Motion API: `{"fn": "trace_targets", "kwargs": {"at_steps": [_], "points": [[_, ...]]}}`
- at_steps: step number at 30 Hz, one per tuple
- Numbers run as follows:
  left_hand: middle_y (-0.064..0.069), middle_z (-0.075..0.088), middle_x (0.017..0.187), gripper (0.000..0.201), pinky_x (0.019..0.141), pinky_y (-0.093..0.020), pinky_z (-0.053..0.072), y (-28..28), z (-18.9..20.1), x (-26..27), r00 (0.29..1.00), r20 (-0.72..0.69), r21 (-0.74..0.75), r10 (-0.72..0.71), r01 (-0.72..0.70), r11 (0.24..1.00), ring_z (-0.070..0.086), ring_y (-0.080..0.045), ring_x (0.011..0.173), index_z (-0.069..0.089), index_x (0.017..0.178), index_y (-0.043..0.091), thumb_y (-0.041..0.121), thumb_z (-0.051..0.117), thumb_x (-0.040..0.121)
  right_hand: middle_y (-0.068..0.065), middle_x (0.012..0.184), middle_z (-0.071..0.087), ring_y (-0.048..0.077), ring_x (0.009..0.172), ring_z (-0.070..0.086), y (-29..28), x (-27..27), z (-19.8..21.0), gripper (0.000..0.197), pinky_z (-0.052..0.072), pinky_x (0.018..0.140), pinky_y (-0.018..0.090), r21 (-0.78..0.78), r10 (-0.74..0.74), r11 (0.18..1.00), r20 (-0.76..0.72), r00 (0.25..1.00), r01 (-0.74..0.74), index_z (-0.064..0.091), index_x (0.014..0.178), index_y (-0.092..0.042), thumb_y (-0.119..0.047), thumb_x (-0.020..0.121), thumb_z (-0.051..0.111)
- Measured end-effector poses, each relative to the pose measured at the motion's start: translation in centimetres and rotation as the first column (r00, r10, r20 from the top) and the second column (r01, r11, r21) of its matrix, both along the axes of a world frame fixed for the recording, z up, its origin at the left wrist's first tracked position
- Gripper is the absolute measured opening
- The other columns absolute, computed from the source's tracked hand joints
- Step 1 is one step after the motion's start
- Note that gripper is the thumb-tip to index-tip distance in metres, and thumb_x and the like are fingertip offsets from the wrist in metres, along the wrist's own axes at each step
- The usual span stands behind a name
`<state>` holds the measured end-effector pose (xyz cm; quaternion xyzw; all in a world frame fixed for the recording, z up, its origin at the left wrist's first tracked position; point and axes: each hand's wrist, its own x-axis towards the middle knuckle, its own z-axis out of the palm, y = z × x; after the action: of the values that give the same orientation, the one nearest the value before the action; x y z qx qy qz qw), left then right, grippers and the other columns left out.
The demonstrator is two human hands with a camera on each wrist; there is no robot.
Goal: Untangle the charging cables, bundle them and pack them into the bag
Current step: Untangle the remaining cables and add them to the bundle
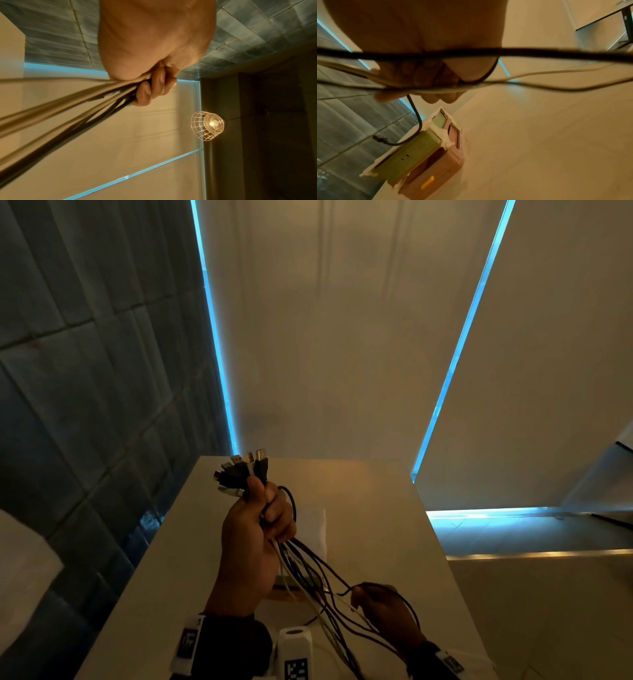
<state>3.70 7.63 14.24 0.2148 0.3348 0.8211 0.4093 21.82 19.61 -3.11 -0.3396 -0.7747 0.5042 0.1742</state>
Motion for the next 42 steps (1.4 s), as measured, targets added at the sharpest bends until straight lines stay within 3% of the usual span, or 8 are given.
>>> {"fn": "trace_targets", "kwargs": {"at_steps": [6,11,16,20,28,31,34,42], "points": [[0.006,0.031,0.048,0.041,0.041,-0.021,0.021,0.4,0.0,0.2,0.992,-0.121,-0.15,-0.024,0.006,0.989,0.023,-0.006,0.038,0.04,0.067,0.013,0.038,0.033,0.098,-0.002,0.045,0.034,0.012,0.039,0.027,-0.3,-1.7,3.0,0.032,0.021,0.045,0.025,-0.313,-0.276,0.921,-0.097,0.956,0.234,0.065,0.068,-0.012,-0.025,0.095,0.055],[-0.003,0.049,0.055,0.039,0.04,-0.021,0.027,1.0,-0.7,0.9,0.973,-0.229,-0.29,-0.034,-0.034,0.957,0.033,-0.011,0.04,0.042,0.067,0.012,0.038,0.036,0.096,0.002,0.051,0.027,0.013,0.044,0.018,-0.7,-3.5,9.0,0.026,0.015,0.043,0.024,-0.444,-0.146,0.893,-0.441,0.886,-0.074,0.065,0.078,-0.004,-0.018,0.095,0.051],[-0.012,0.071,0.076,0.04,0.041,-0.021,0.033,1.6,-0.4,1.9,0.936,-0.351,-0.249,0.039,-0.133,0.959,0.042,-0.012,0.041,0.047,0.071,0.01,0.034,0.031,0.099,-0.004,0.048,0.029,0.009,0.042,0.018,-2.1,-4.8,12.0,0.032,0.017,0.042,0.019,-0.383,0.059,0.878,-0.51,0.858,-0.288,0.054,0.064,-0.009,-0.028,0.09,0.052],[0.001,0.058,0.052,0.042,0.048,-0.021,0.037,1.5,-0.3,2.5,0.908,-0.417,-0.278,-0.038,-0.088,0.956,0.042,-0.01,0.046,0.05,0.072,0.008,0.038,0.033,0.095,-0.007,0.047,0.028,0.008,0.04,0.018,-2.2,-5.1,12.3,0.034,0.019,0.039,0.017,-0.504,0.04,0.804,-0.484,0.874,-0.315,0.043,0.061,-0.012,-0.031,0.087,0.054],[0.001,0.036,0.054,0.039,0.059,-0.028,0.039,1.8,-1.0,2.8,0.972,-0.23,-0.18,-0.039,-0.003,0.984,0.034,-0.014,0.052,0.043,0.067,0.006,0.041,0.041,0.086,-0.007,0.049,0.026,0.008,0.04,0.015,-1.7,-4.7,10.8,0.03,0.011,0.041,0.023,-0.623,0.014,0.682,-0.512,0.859,-0.383,0.045,0.06,-0.016,-0.033,0.079,0.062],[0.002,0.029,0.052,0.038,0.047,-0.024,0.038,1.6,-0.7,2.7,0.988,-0.109,-0.128,-0.106,0.091,0.988,0.028,-0.012,0.045,0.04,0.067,0.008,0.04,0.04,0.087,0.001,0.053,0.024,0.009,0.04,0.017,-1.6,-4.5,9.5,0.024,0.016,0.04,0.02,-0.602,-0.029,0.728,-0.505,0.862,-0.328,0.049,0.061,-0.012,-0.026,0.07,0.067],[0.004,0.028,0.052,0.039,0.045,-0.022,0.027,1.4,-0.7,2.3,0.99,-0.054,-0.094,-0.129,0.124,0.988,0.022,-0.008,0.043,0.04,0.068,0.01,0.041,0.041,0.092,0.003,0.055,0.027,0.009,0.042,0.02,-1.5,-4.0,8.3,0.022,0.02,0.04,0.019,-0.526,-0.034,0.813,-0.471,0.881,-0.25,0.053,0.063,-0.014,-0.022,0.079,0.065],[0.005,0.032,0.052,0.036,0.043,-0.022,0.025,1.4,-0.9,1.8,0.997,0.006,-0.058,-0.08,0.081,0.995,0.024,-0.006,0.04,0.038,0.068,0.012,0.04,0.038,0.09,0.001,0.051,0.034,0.01,0.045,0.027,-0.2,-3.0,6.7,0.035,0.022,0.044,0.022,-0.18,0.084,0.971,-0.367,0.927,-0.16,0.059,0.063,-0.017,-0.046,0.084,0.06]]}}
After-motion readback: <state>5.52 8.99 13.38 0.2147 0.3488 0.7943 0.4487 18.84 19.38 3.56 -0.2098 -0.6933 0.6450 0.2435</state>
